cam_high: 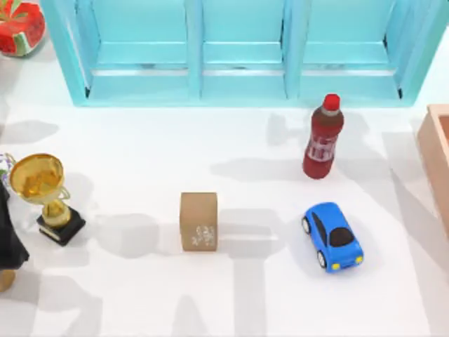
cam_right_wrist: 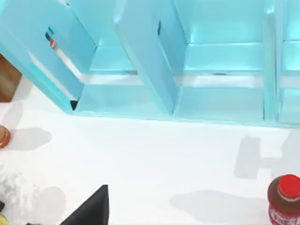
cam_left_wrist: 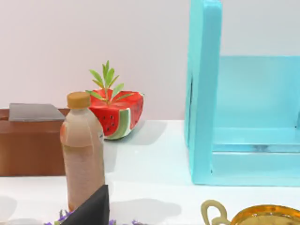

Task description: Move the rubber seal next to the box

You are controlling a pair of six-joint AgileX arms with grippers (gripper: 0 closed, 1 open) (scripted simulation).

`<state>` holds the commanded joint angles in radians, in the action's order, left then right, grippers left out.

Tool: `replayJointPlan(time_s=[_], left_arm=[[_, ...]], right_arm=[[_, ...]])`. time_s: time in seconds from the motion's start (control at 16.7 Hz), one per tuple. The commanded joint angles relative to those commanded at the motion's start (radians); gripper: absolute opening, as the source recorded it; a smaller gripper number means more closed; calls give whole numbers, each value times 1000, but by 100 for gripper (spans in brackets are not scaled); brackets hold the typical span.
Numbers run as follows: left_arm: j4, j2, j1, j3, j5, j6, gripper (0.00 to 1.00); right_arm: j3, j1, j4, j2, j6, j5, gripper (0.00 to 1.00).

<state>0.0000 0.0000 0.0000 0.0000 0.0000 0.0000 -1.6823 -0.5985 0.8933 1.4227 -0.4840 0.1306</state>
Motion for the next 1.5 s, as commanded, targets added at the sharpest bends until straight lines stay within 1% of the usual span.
replayJointPlan(time_s=[0.36,0.72,1.08,1.5], left_arm=[[0,0,0,0,0,0,100],[0,0,0,0,0,0,100],[0,0,0,0,0,0,100],[0,0,0,0,0,0,100]], right_arm=[[-454,-137,319,481,-168,-25,100],[-747,-218,564,842,-295,-70,100],[-897,-248,722,1065,-375,-118,100],[-923,-252,752,1106,-389,-128,100]])
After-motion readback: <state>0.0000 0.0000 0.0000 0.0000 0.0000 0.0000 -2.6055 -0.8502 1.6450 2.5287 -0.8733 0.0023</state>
